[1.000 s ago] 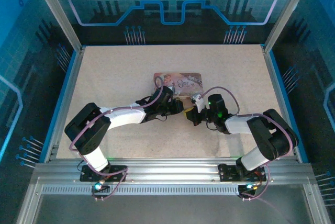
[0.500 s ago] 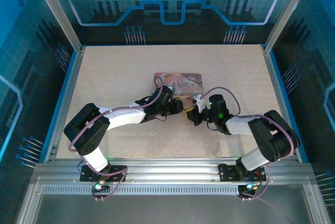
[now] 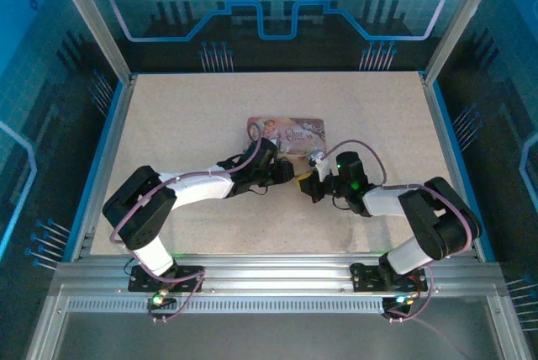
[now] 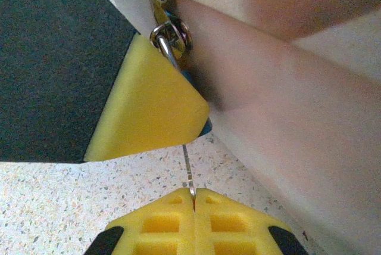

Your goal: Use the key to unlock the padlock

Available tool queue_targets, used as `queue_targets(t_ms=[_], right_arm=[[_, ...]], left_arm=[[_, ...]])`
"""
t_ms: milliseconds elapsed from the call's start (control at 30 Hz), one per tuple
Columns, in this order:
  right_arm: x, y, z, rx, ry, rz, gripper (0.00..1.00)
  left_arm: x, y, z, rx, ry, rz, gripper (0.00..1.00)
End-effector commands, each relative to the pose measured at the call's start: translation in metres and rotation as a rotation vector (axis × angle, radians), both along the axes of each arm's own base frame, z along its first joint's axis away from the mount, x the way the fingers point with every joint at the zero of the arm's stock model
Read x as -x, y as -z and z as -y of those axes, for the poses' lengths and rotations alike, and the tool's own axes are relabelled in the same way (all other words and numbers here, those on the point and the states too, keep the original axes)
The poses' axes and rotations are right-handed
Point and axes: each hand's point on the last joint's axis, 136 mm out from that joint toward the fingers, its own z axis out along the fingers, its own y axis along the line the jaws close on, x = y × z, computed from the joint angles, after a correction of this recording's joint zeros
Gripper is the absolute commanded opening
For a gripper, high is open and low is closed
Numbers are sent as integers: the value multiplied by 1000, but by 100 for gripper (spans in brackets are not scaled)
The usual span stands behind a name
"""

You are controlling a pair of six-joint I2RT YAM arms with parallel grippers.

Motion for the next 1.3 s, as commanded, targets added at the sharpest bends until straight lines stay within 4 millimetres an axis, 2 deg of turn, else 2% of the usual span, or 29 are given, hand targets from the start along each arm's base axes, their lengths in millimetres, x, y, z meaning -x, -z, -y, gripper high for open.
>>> queue_targets(t_ms=[0,300,733,967,1267], right_arm=[[-1,-5,-3,-16,-30,27,0],[-8,-9,-3,-12,-22,47,0],[-2,10,3,32,-5,-6,0],[0,12,3,39,-7,-16,0],[-1,1,-1,14,-27,19,0]], left_arm=[[-14,-50,14,102,15,104,27],[-12,-51,15,103,22,99,27],[-12,-55,12,95,18,109,27],[-12,-57,10,93,20,112,27],[-11,-56,9,90,18,110,27]])
